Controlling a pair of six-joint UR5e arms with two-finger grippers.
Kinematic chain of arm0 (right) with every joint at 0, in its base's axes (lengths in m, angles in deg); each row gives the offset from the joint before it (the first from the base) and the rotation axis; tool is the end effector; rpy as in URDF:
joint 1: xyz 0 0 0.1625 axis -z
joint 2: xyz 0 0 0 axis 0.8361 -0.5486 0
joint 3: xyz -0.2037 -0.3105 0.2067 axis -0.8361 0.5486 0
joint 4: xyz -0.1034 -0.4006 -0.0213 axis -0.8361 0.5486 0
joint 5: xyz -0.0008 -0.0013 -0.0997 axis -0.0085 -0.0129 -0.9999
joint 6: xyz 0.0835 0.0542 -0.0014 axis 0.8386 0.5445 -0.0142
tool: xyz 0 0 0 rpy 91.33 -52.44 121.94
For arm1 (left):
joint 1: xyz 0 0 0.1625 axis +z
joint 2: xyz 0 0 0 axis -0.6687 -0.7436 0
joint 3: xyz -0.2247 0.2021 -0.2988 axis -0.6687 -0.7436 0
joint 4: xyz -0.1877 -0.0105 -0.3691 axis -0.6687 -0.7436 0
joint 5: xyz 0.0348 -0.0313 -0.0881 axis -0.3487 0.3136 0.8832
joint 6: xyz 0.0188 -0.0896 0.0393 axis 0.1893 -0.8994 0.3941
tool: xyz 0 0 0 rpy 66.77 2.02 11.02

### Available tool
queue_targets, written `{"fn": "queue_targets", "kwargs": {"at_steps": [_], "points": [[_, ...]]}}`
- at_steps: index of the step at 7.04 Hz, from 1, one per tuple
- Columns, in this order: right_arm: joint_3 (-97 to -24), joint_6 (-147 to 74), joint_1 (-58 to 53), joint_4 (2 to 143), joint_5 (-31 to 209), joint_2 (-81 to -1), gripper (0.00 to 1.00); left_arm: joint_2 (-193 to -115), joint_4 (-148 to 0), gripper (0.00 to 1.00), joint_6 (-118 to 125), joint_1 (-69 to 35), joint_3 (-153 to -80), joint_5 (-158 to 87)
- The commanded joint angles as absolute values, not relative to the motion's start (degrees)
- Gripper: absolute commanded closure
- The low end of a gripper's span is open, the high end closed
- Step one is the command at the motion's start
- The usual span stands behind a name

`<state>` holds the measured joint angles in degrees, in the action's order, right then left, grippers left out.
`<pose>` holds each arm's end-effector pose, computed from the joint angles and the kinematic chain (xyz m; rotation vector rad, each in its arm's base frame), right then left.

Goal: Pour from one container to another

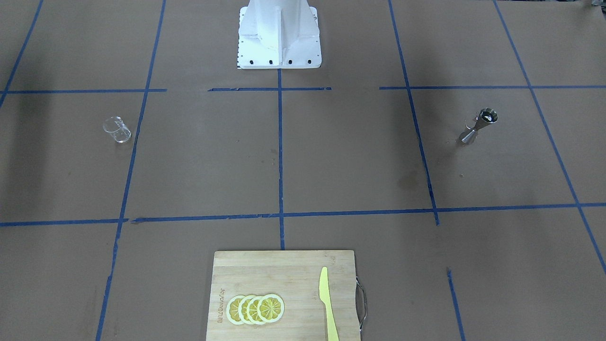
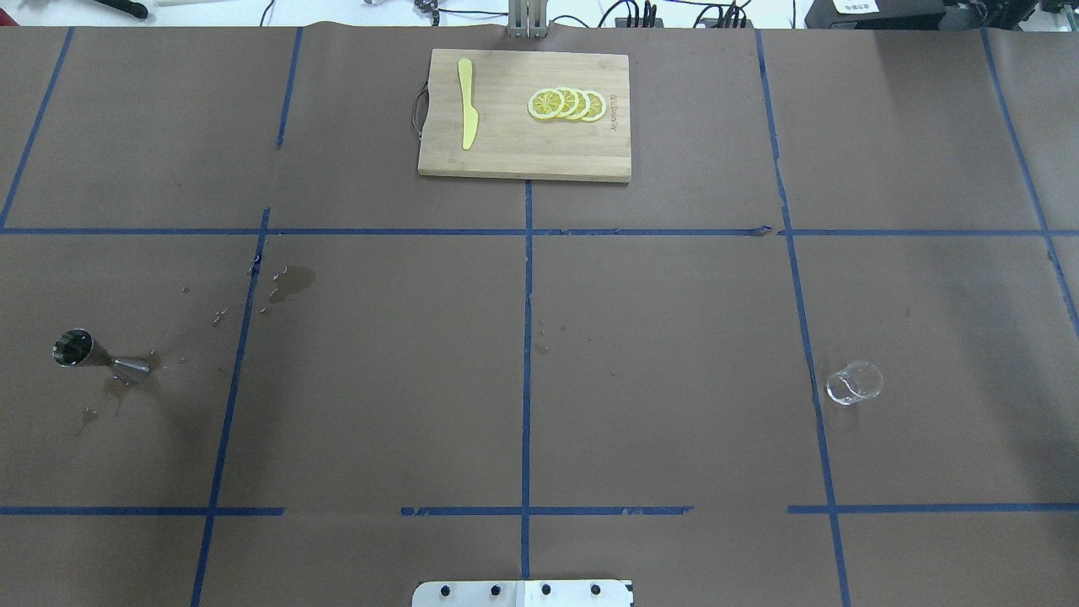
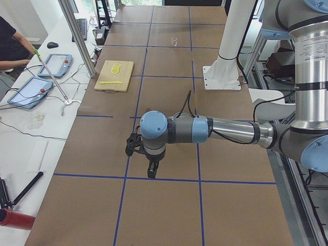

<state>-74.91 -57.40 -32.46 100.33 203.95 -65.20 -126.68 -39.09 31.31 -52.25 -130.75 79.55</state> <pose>0.0534 -0.4493 0.5689 0.0028 -0.8327 -0.0780 -0.0921 -0.4223 0.6052 0.0988 0.8104 0.1353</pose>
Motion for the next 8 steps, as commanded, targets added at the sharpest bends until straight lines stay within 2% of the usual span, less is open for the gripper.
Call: {"fn": "queue_targets", "kwargs": {"at_steps": [1,5,8], "points": [[-74.74,-57.37,-32.39,98.39,202.51,-65.99,0.0,-126.76,-39.03,0.0,31.36,-52.34,-130.86,78.98],[-72.65,-57.72,-31.34,94.63,200.22,-69.25,0.0,-126.94,-39.11,0.0,31.36,-54.89,-131.48,78.97],[-68.77,-57.81,-30.02,88.55,199.16,-69.51,0.0,-127.03,-43.85,0.0,31.45,-50.44,-126.48,76.89]]}}
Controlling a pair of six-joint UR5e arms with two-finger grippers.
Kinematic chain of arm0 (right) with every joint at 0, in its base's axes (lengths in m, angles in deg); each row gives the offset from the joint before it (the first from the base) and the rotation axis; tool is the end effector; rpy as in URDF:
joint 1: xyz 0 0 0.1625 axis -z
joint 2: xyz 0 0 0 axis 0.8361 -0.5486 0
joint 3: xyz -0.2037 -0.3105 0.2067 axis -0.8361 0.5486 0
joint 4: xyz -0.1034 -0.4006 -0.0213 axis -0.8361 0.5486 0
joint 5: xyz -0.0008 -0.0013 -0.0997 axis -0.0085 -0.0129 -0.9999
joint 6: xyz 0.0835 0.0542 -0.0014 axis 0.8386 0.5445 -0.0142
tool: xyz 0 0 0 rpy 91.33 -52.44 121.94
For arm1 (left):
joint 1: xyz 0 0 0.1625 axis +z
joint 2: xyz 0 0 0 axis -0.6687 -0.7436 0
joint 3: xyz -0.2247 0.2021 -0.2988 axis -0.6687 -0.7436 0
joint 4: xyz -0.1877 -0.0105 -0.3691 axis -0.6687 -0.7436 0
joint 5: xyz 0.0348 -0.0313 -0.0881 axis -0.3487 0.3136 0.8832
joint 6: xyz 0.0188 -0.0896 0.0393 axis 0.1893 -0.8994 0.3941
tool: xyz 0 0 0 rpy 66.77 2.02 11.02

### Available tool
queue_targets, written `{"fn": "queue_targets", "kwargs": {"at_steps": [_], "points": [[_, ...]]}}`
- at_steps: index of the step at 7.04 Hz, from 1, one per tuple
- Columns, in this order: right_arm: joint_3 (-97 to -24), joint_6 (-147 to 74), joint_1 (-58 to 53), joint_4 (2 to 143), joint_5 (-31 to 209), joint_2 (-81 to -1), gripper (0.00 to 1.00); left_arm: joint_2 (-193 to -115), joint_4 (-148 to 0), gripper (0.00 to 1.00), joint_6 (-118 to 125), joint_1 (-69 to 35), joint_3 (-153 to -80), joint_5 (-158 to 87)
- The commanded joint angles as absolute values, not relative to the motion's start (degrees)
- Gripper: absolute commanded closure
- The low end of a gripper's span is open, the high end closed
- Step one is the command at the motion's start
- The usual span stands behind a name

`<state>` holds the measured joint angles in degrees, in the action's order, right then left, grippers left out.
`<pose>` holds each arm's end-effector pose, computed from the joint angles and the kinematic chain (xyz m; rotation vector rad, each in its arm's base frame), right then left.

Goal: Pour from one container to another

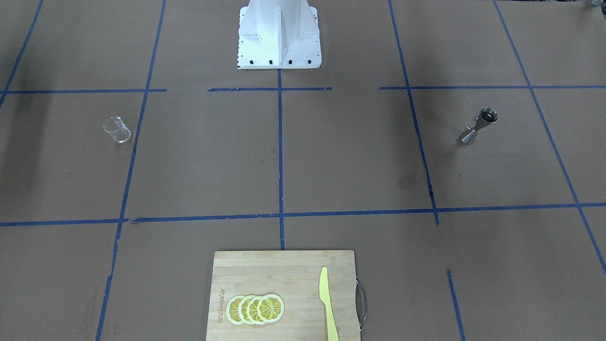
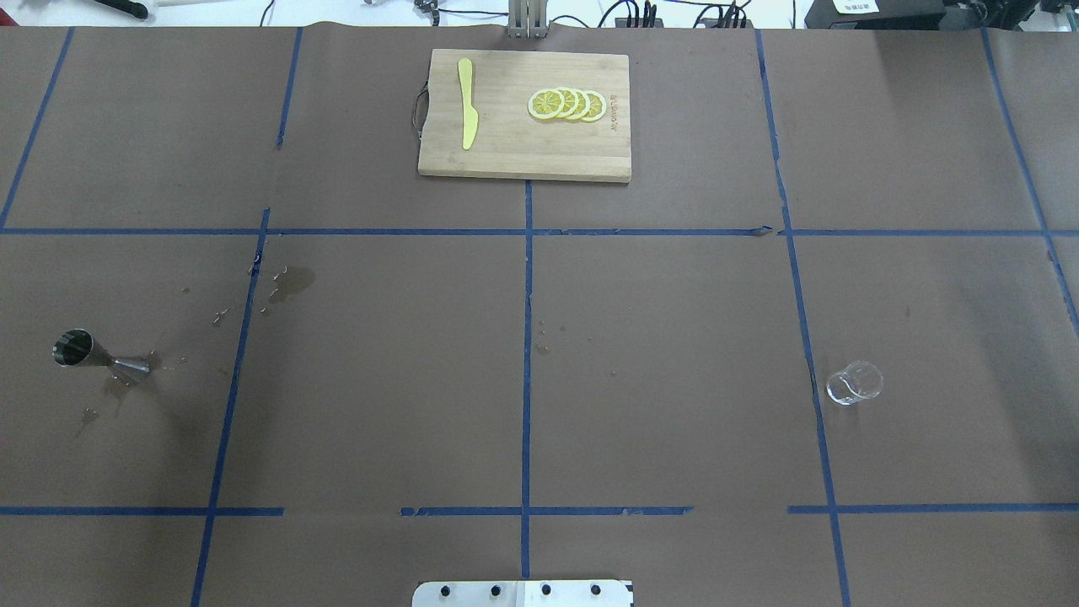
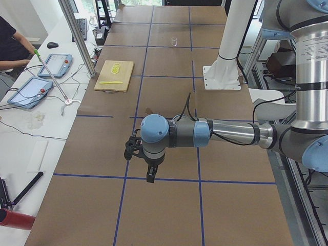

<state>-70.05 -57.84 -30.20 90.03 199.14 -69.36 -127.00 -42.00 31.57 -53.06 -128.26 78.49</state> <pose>0.0426 -0.4312 0.6302 0.0091 -0.7488 -0.1334 -0.0997 -0.4257 0.6203 0.1154 0.7892 0.1320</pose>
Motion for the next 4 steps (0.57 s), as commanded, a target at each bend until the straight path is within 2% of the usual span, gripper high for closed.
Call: {"fn": "queue_targets", "kwargs": {"at_steps": [1,4], "points": [[-69.11,-57.81,-30.02,88.54,200.12,-69.6,0.0,-126.94,-43.95,0.0,31.53,-49.8,-126.65,73.3],[-69.55,-57.28,-30.11,88.54,203.11,-70.3,0.0,-126.67,-43.86,0.0,31.8,-49.79,-126.82,73.44]]}}
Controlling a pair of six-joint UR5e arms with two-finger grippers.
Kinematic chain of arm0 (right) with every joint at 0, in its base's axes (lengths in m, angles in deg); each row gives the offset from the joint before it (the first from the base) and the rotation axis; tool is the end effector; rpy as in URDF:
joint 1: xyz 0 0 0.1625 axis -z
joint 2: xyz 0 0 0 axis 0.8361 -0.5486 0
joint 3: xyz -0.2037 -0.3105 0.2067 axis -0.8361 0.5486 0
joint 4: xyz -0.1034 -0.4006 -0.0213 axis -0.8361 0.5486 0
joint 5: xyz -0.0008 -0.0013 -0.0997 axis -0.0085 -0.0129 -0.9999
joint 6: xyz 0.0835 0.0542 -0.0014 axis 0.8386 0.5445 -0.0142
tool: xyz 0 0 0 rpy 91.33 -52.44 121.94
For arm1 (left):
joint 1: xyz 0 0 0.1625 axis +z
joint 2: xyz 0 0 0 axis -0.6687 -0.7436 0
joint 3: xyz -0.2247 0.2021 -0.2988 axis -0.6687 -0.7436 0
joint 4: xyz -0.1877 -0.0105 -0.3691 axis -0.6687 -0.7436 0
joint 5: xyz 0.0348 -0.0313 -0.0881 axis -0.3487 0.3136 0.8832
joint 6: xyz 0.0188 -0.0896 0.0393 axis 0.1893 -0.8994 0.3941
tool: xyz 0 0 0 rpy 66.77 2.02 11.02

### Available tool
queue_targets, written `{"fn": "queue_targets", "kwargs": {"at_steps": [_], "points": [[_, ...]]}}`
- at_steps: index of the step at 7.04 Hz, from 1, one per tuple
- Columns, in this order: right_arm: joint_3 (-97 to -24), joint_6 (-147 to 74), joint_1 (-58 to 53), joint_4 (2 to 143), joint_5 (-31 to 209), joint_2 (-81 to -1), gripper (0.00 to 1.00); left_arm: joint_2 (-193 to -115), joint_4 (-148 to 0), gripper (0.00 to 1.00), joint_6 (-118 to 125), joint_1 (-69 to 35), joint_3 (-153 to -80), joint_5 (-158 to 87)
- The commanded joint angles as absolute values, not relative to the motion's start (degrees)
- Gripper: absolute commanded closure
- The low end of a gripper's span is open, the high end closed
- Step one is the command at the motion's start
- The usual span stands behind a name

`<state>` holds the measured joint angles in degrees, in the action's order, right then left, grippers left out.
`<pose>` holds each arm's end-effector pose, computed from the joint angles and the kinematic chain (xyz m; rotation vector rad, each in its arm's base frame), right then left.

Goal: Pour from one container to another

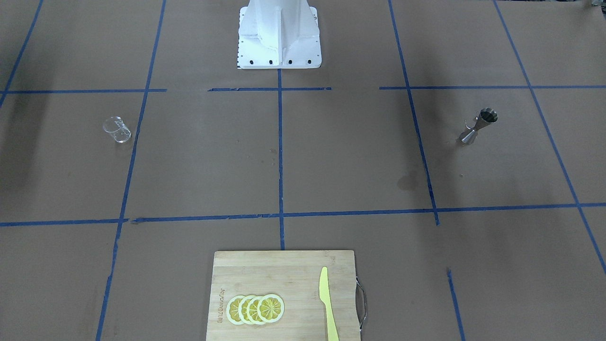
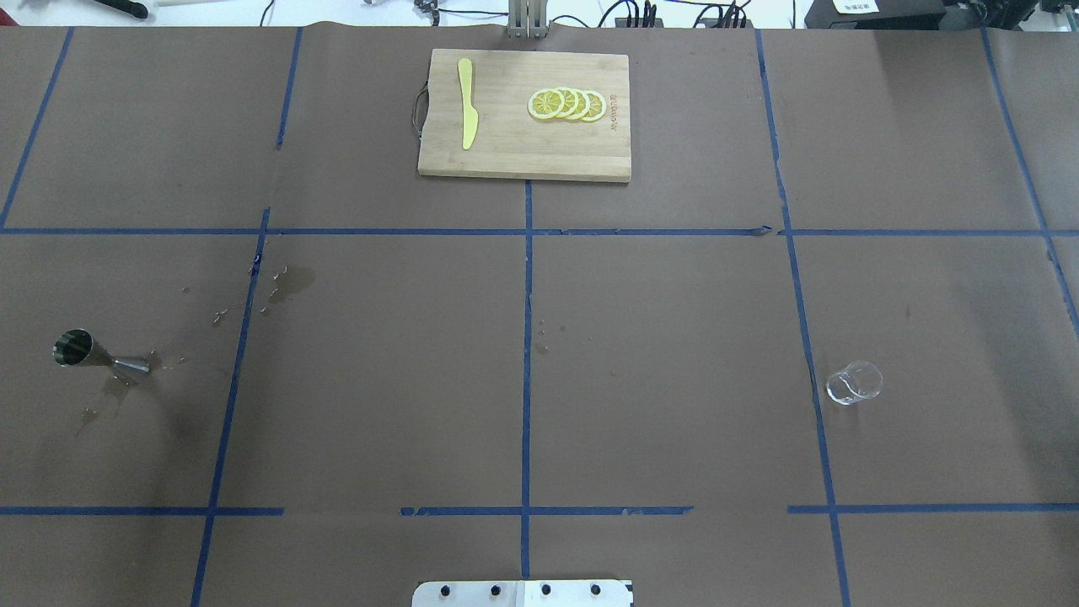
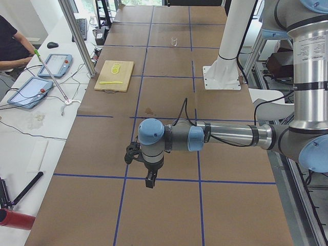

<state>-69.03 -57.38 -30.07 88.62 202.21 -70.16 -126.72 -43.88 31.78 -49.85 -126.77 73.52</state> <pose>0.0381 -0.4253 0.6387 -0.0009 -0.8024 -0.1240 -0.0820 -0.4293 0.6378 0.0849 0.7063 0.1920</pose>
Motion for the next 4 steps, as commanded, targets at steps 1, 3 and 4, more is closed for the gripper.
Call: {"fn": "queue_targets", "kwargs": {"at_steps": [1,3,4], "points": [[-69.38,-57.28,-30.02,88.54,203.37,-70.3,0.0,-126.76,-44.03,0.0,31.45,-49.79,-126.47,73.52],[-69.9,-57.28,-30.02,88.46,203.03,-70.21,0.0,-126.76,-44.03,0.0,31.36,-49.79,-126.47,73.61],[-69.91,-57.28,-30.02,88.46,202.85,-70.13,0.0,-126.85,-44.12,0.0,31.36,-49.79,-126.56,73.61]]}}
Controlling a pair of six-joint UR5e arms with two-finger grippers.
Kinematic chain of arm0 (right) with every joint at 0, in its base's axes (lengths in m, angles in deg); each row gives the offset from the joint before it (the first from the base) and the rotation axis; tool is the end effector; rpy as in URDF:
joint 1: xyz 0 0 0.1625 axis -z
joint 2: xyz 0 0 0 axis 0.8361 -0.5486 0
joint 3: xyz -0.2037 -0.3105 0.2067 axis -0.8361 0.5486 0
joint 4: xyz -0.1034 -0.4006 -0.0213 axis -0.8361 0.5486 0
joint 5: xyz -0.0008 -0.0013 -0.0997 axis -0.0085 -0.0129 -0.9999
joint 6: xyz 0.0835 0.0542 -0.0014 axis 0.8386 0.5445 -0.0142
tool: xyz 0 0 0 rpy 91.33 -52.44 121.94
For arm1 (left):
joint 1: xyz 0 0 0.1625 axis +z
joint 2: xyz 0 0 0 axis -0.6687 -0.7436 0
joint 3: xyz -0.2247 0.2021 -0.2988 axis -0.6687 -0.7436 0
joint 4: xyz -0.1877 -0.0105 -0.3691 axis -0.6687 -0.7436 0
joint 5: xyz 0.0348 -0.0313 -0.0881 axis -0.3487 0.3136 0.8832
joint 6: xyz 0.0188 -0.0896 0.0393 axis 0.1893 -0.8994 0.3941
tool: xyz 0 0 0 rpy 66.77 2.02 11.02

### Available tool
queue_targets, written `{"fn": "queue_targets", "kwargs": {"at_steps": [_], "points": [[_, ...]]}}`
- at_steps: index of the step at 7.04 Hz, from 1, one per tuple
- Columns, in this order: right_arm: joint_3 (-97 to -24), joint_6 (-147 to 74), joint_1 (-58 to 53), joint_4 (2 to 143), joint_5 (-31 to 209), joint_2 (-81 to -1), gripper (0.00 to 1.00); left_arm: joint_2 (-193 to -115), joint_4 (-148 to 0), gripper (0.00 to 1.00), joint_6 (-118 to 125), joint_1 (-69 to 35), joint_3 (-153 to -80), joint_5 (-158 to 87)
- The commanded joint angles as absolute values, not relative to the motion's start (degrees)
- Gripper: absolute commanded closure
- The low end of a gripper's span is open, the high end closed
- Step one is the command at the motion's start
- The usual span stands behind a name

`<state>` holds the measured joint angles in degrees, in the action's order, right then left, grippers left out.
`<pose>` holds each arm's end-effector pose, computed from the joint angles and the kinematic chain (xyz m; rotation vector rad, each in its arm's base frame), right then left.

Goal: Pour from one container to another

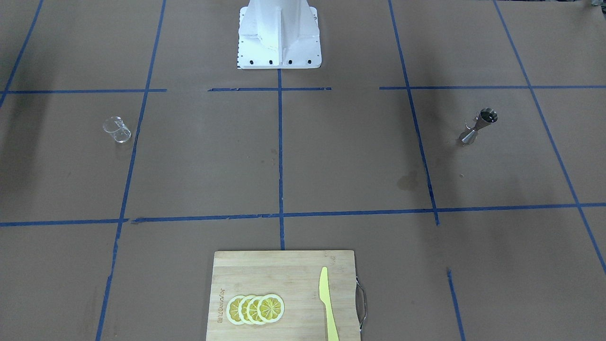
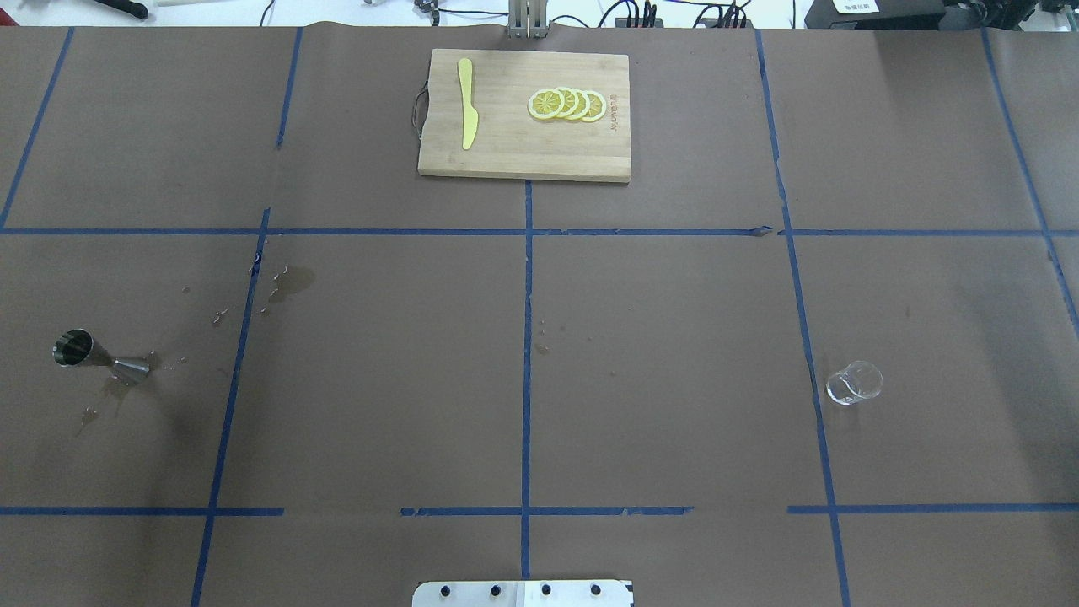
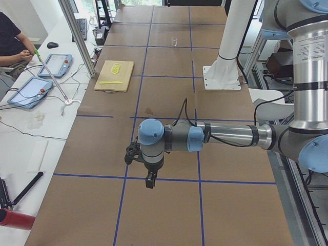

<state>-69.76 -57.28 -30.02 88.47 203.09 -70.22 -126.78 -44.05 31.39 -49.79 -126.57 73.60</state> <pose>0.0367 -0.4257 0.6315 0.0118 -0.8177 -0.1286 -0.0815 -0.4299 0.6387 0.0828 0.7079 0.1866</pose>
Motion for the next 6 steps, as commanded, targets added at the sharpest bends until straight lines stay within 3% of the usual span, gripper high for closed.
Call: {"fn": "queue_targets", "kwargs": {"at_steps": [1,6], "points": [[-69.91,-57.2,-30.02,88.46,202.85,-70.04,0.0,-127.02,-44.12,0.0,31.45,-49.79,-126.47,73.7],[-72.61,-57.28,-30.11,88.72,203.11,-69.77,0.0,-128.34,-43.86,0.0,31.36,-49.7,-126.12,74.14]]}}
